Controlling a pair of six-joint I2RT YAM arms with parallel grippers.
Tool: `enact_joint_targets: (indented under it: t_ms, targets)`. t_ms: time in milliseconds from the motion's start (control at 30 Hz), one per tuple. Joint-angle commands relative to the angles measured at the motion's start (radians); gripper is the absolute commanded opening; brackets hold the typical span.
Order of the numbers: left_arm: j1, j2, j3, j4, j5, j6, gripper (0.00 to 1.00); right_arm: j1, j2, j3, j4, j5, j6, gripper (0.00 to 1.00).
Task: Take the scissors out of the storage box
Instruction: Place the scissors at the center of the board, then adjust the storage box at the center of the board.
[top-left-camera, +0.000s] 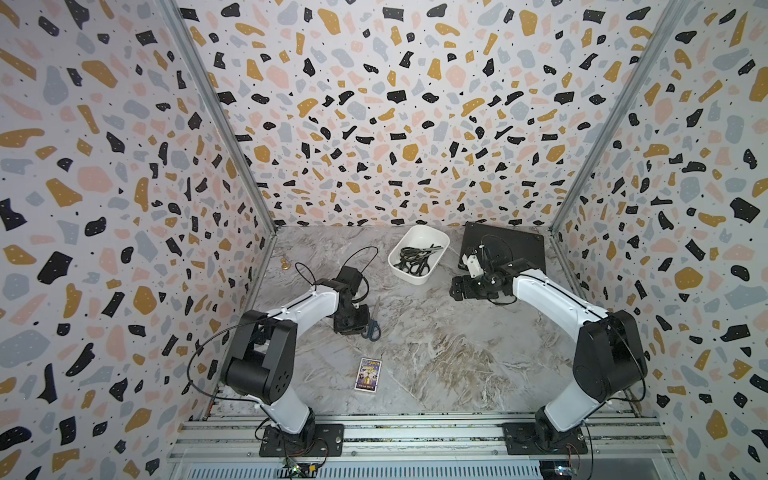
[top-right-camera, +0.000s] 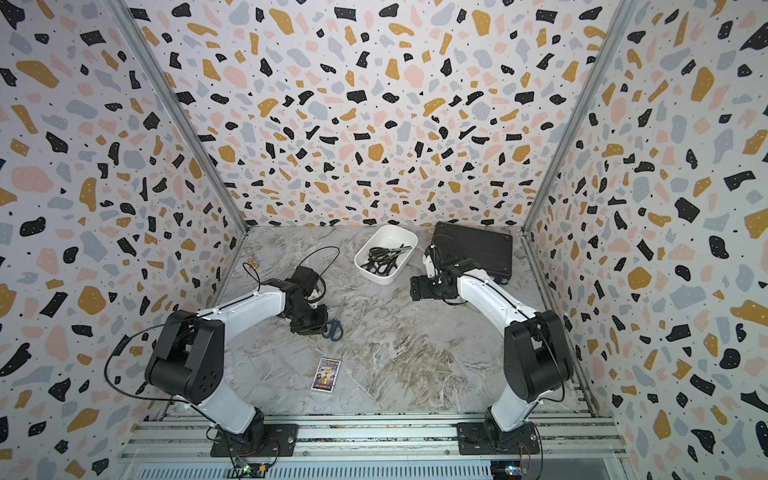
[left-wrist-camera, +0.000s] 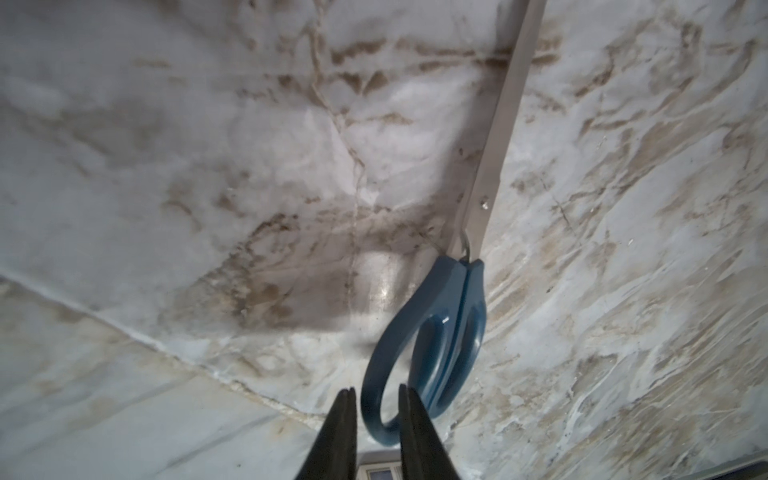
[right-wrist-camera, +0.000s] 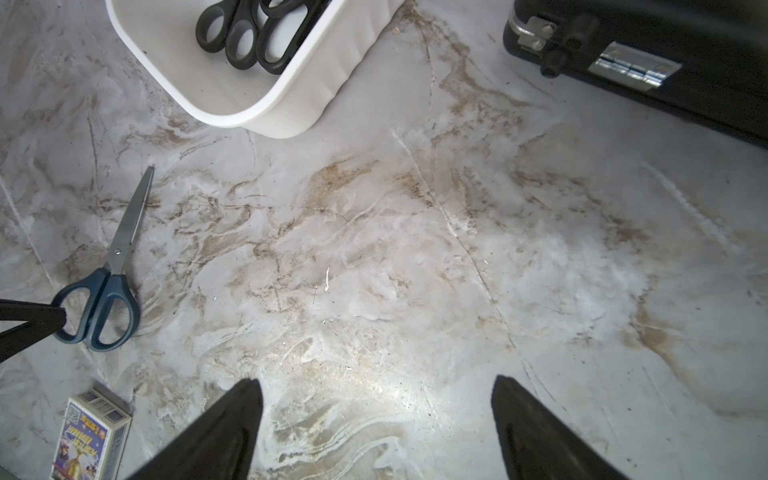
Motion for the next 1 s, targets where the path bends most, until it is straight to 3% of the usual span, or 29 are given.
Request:
enact_joint_targets:
  t_ms: [0, 67, 167, 267, 400, 633, 967]
  targets:
    - [0.005, -0.025, 0.048, -0.061, -0.010, 0.027, 0.28, 0.005, -0.010, 0.055, -0.032, 0.004, -0.017, 0.92]
    - [0.004, -0.067, 0.106, -0.128, -0.081, 0.041, 0.36, 0.005, -0.010, 0.069, -0.043, 0.011, -0.025, 0.92]
    - [0.004, -0.102, 0.223, -0.156, -0.183, 0.045, 0.40, 0.005, -0.008, 0.079, -0.044, 0.016, -0.023, 0.92]
    - [0.001, -0.020, 0.369, -0.074, -0.137, 0.026, 0.42, 0.004, 0.003, 0.076, -0.020, 0.040, 0.011, 0.92]
    - [-0.012, 0.135, 0.550, -0.103, -0.084, 0.008, 0.40, 0.003, 0.103, 0.152, 0.063, 0.102, 0.145, 0.91]
    - [-0.019, 0.107, 0.519, -0.104, -0.142, 0.045, 0.41, 0.006, 0.344, 0.377, 0.106, 0.142, 0.321, 0.81]
    - [-0.089, 0.018, 0.334, -0.060, -0.145, 0.041, 0.40, 0.015, 0.551, 0.574, 0.116, 0.130, 0.373, 0.75]
